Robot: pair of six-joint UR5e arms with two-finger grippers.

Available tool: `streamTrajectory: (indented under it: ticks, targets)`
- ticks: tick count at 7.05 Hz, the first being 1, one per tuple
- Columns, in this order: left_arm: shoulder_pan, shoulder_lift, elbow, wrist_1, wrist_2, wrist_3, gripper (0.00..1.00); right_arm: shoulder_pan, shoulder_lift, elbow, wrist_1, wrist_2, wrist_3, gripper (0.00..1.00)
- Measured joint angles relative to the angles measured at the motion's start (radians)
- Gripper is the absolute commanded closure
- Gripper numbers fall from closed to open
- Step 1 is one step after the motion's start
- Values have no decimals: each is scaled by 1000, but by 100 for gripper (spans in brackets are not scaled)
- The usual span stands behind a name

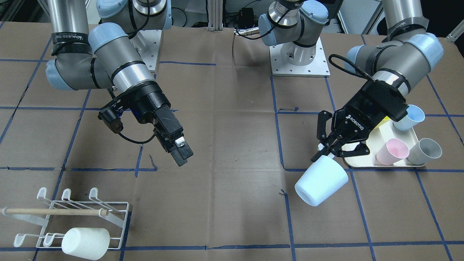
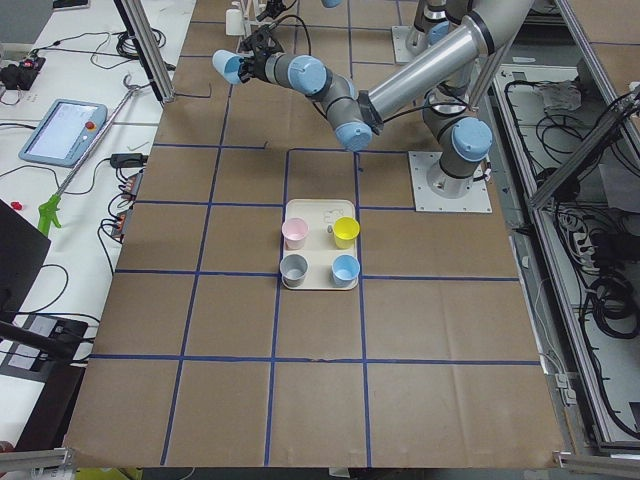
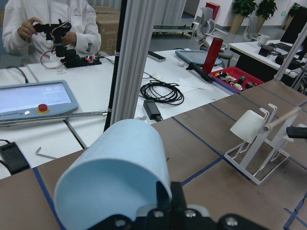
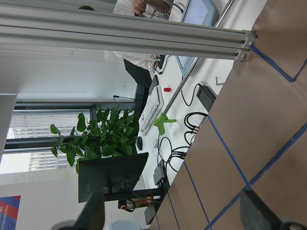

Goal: Transfer IKEA cup to right arm and place on rack

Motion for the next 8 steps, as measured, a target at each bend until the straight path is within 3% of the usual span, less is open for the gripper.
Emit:
streamTrajectory:
  ticks: [3, 6, 8]
  targets:
    - [-157, -86, -82, 357, -11, -125, 94, 8, -62, 75, 33, -54, 126, 0]
    - [-195, -200, -90, 716, -6, -352, 92, 24, -43, 77, 33, -48, 136, 0]
    - [-216, -219, -91, 773, -2, -396, 92, 49, -12, 65, 30, -43, 124, 0]
